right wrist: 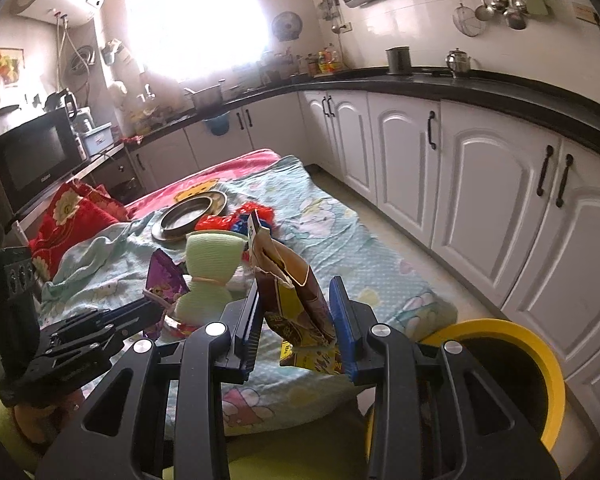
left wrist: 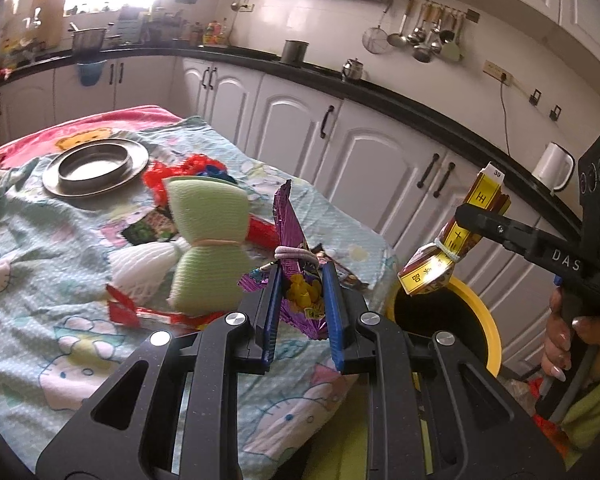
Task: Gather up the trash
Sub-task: 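Carry the wrappers and tape measure with both tools over the bin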
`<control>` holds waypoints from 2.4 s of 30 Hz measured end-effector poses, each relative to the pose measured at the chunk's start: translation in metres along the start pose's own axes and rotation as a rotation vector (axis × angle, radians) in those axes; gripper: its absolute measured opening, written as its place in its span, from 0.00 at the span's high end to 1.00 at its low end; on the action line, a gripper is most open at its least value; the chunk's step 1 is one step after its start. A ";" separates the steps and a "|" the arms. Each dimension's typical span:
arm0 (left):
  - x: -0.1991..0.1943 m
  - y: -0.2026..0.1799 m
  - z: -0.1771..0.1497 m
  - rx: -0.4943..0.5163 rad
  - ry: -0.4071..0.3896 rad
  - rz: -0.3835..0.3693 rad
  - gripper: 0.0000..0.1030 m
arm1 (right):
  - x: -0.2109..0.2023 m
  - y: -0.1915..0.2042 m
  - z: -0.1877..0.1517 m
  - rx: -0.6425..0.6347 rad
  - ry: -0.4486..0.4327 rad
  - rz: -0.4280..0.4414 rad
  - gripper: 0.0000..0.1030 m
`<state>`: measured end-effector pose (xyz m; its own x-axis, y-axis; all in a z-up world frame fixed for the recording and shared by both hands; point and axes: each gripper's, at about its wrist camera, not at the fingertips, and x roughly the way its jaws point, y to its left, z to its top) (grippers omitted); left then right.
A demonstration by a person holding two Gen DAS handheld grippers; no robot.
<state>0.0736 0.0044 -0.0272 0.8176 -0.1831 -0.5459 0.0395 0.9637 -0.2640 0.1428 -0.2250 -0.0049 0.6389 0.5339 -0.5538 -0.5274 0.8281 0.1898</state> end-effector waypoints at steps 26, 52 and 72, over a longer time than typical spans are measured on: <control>0.038 -0.080 0.007 0.160 0.025 -0.144 0.86 | -0.052 -0.076 -0.015 0.158 -0.082 -0.167 0.70; 0.076 -0.152 -0.019 0.291 0.114 -0.300 0.86 | -0.079 -0.139 -0.042 0.279 -0.089 -0.270 0.70; 0.118 -0.178 -0.050 0.344 0.243 -0.369 0.86 | -0.062 -0.174 -0.069 0.374 0.000 -0.301 0.70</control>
<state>0.1339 -0.1983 -0.0844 0.5601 -0.5203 -0.6446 0.5165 0.8278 -0.2193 0.1558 -0.4140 -0.0597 0.7322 0.2610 -0.6290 -0.0815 0.9506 0.2996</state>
